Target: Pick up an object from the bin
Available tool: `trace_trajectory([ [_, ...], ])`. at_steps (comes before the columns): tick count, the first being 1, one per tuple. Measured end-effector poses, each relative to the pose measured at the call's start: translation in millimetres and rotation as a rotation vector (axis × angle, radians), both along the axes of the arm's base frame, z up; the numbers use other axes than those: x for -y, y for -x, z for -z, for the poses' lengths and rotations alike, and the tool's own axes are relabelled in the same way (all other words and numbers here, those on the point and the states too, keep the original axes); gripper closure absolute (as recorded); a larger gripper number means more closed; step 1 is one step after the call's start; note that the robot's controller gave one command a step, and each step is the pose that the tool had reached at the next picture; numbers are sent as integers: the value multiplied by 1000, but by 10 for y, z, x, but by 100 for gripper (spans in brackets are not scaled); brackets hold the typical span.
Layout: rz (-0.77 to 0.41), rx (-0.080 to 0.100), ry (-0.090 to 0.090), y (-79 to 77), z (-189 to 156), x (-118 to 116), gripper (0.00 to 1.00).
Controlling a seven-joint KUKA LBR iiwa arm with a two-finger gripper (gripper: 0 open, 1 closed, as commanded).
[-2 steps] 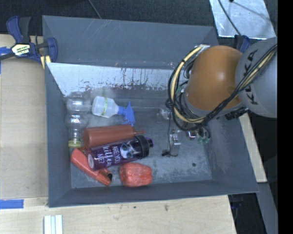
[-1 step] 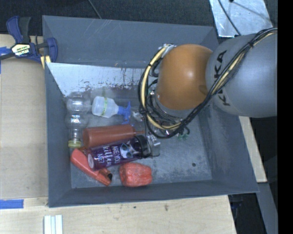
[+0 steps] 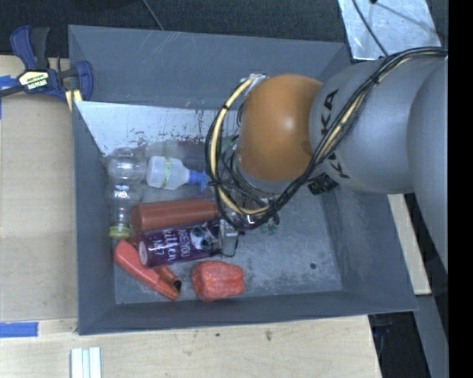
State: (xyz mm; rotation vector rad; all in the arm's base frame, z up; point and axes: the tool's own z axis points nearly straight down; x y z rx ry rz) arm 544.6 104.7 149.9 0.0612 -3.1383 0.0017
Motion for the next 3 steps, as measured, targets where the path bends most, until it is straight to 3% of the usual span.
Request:
trace_trajectory([
  [1, -101, 6, -1, 8, 361, -81, 0],
  [2, -60, 30, -13, -197, 615, -133, 100],
  [3, -60, 30, -13, -197, 615, -133, 100],
])
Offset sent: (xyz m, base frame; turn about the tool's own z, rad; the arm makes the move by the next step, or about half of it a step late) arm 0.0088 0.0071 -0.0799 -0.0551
